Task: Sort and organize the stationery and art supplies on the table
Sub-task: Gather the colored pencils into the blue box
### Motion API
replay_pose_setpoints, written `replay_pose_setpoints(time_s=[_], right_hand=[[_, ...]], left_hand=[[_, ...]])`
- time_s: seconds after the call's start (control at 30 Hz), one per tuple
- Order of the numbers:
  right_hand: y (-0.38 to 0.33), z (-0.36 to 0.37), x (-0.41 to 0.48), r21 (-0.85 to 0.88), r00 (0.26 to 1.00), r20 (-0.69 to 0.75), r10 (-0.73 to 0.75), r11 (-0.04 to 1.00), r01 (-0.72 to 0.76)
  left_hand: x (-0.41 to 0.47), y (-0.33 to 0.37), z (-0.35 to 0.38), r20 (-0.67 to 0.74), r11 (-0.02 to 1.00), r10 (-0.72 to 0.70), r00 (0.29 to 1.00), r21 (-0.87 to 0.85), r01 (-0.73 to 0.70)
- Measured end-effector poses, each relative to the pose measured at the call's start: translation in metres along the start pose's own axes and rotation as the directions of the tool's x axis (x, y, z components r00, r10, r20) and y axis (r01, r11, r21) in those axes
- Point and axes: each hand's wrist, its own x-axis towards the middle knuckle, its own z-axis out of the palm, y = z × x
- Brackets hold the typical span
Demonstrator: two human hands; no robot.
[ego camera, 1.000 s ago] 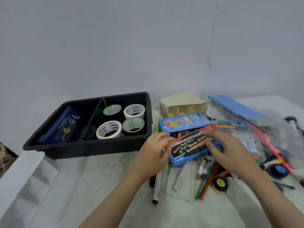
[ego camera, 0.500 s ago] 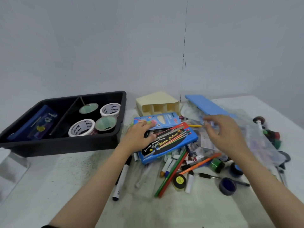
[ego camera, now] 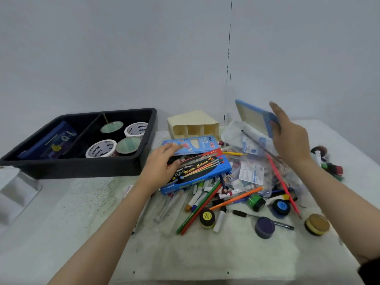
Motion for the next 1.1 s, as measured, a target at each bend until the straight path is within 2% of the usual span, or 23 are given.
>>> replay_pose_setpoints(time_s=[0.1, 0.2, 0.23, 0.3, 0.4, 0.47, 0.53, 0.6, 0.73, 0.8, 0.87, 0.93, 1.1], right_hand=[[-0.014, -0.020, 0.005, 0.283, 0.985, -0.130, 0.117, 0.956, -0.076], [-0.037, -0.033, 0.007, 0.466, 0.960, -0.211, 0.183, 0.882, -0.066], [-0.044, -0.036, 0.008, 0.519, 0.959, -0.185, 0.214, 0.850, -0.089], [-0.055, -0.039, 0.005, 0.635, 0.968, -0.039, 0.248, 0.754, -0.168], [-0.067, -0.038, -0.008, 0.748, 0.947, 0.247, 0.206, 0.581, -0.321], [-0.077, -0.037, -0.020, 0.773, 0.912, 0.376, 0.163, 0.488, -0.406], [-0.089, -0.035, -0.034, 0.769, 0.879, 0.459, 0.127, 0.438, -0.465], [-0.102, -0.032, -0.047, 0.744, 0.841, 0.529, 0.117, 0.413, -0.526], [-0.129, -0.016, -0.074, 0.705, 0.779, 0.618, 0.109, 0.362, -0.610], [-0.145, -0.004, -0.091, 0.678, 0.770, 0.631, 0.098, 0.413, -0.608], [-0.162, 0.008, -0.108, 0.610, 0.765, 0.637, 0.092, 0.547, -0.574], [-0.183, 0.017, -0.124, 0.564, 0.746, 0.663, 0.063, 0.613, -0.553], [-0.236, 0.044, -0.159, 0.358, 0.747, 0.665, -0.009, 0.882, -0.307]], left_hand=[[-0.007, 0.009, -0.004, -0.065, 0.999, 0.009, 0.998, -0.040, -0.012], [-0.010, 0.012, -0.008, -0.109, 0.997, -0.006, 0.994, -0.078, -0.002], [-0.011, 0.016, -0.010, -0.141, 0.995, 0.002, 0.990, -0.095, -0.016], [-0.014, 0.026, -0.018, -0.231, 0.993, 0.040, 0.972, -0.101, -0.065], [-0.023, 0.039, -0.034, -0.293, 0.987, 0.158, 0.943, 0.045, -0.151], [-0.030, 0.042, -0.047, -0.205, 0.961, 0.253, 0.945, 0.166, -0.221], [-0.038, 0.042, -0.058, -0.060, 0.940, 0.285, 0.957, 0.215, -0.266], [-0.051, 0.035, -0.065, 0.047, 0.959, 0.234, 0.971, 0.153, -0.238], [-0.085, 0.005, -0.074, 0.153, 0.995, 0.098, 0.983, -0.011, -0.097], [-0.105, -0.014, -0.078, 0.206, 0.999, 0.025, 0.978, -0.038, -0.017], [-0.127, -0.033, -0.082, 0.253, 0.997, -0.046, 0.966, -0.043, 0.059], [-0.150, -0.053, -0.087, 0.289, 0.994, -0.093, 0.953, -0.022, 0.104], [-0.183, -0.095, -0.115, 0.331, 0.988, -0.149, 0.932, 0.016, 0.153]])
